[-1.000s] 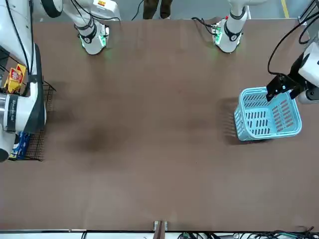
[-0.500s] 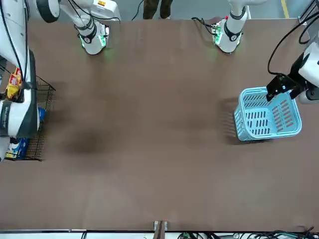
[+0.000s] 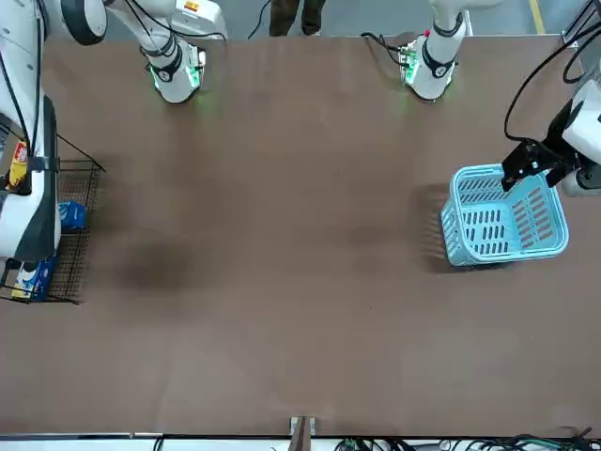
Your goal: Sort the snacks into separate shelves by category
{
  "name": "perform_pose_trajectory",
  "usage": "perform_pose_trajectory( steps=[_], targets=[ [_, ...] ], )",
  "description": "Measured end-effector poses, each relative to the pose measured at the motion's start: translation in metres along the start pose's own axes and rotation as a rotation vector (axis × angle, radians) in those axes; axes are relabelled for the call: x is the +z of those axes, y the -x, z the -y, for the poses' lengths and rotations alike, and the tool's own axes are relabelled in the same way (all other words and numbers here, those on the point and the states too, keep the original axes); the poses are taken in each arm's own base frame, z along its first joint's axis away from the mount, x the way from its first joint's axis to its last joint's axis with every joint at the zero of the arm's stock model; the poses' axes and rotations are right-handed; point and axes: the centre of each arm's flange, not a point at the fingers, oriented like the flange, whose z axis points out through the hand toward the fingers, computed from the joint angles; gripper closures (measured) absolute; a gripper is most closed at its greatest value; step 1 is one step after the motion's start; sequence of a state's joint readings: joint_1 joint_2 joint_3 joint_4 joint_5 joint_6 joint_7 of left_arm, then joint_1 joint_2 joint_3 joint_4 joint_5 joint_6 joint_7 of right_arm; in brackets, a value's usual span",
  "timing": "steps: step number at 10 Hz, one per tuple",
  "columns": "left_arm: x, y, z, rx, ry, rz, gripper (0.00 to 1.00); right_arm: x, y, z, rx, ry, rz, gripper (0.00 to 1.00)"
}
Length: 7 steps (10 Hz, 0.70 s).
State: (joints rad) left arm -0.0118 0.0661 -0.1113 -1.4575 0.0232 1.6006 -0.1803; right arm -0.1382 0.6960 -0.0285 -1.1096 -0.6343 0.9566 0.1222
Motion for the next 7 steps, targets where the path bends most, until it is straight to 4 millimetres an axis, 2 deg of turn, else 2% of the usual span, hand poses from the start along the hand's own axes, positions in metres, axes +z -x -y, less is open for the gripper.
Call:
perform_pose_trajectory(
  steps=[4,7],
  targets=[
    [0.000,0.000,0.000,0.000,0.001,-0.003,0.00,0.013,-0.011,-0.012,-0.007,-0.065,0.007,0.74],
    [0.000,0.000,0.000,0.000,0.001,-0.003,0.00,0.012,-0.015,-0.014,-0.004,-0.073,-0.024,0.74]
  ],
)
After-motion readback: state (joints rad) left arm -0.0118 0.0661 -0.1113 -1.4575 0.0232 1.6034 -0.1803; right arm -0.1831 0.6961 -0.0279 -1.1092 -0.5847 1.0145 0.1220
